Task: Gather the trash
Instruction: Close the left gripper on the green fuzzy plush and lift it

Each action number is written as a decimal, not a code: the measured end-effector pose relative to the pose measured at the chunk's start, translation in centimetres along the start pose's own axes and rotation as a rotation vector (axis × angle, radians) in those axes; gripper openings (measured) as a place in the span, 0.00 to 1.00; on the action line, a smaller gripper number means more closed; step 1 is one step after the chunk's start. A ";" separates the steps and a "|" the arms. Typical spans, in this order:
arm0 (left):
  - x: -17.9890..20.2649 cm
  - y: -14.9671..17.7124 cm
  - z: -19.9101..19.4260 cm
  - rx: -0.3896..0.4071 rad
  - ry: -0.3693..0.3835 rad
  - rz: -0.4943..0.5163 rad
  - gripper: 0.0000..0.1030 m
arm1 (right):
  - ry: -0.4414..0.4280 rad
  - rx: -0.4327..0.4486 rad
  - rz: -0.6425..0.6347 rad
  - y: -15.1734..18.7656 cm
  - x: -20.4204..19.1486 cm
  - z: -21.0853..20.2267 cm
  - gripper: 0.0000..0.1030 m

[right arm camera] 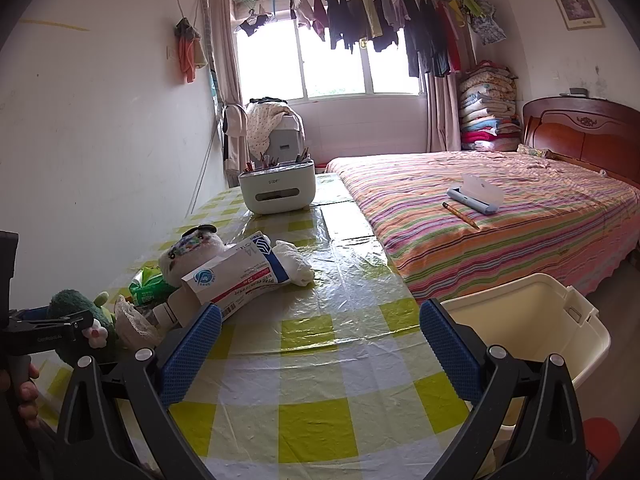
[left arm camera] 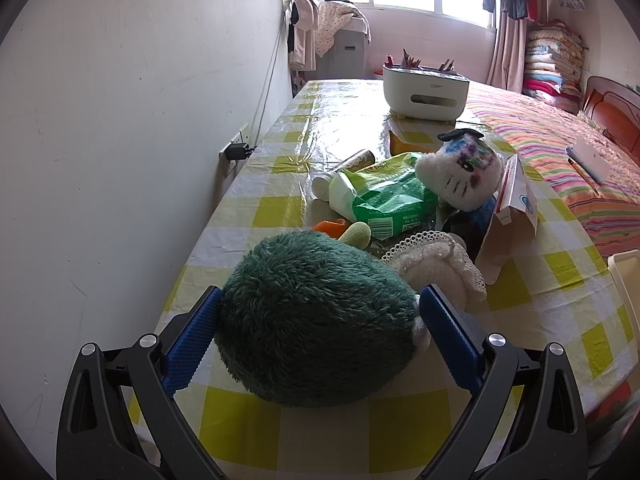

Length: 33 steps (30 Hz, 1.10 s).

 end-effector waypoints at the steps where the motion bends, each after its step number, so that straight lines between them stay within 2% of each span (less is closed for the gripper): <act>1: 0.0 0.0 0.0 0.000 -0.001 0.000 0.93 | 0.002 -0.001 -0.002 0.0 0.0 0.0 0.94; 10: -0.2 -0.1 0.3 -0.001 0.007 -0.024 0.92 | 0.001 0.000 -0.006 -0.1 -0.1 0.0 0.94; 15: -0.5 -0.1 0.2 0.004 -0.003 -0.030 0.80 | 0.000 -0.002 -0.008 -0.1 -0.1 0.0 0.94; 27: -0.5 0.0 -0.3 0.017 0.008 -0.024 0.70 | -0.002 -0.005 -0.009 0.2 -0.3 -0.1 0.94; 33: -1.0 0.0 -0.5 0.017 0.028 -0.045 0.68 | -0.045 -0.043 0.021 0.4 -0.9 0.8 0.94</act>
Point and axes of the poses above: each gripper's, at about its wrist camera, not at the fingertips, and z roughly the way its jaws point, x to its right, y to its underside, the point moved 10 cm from there along z, roughly the way its jaws point, and after that the axes turned 1 degree about -y, right-handed, at the moved point
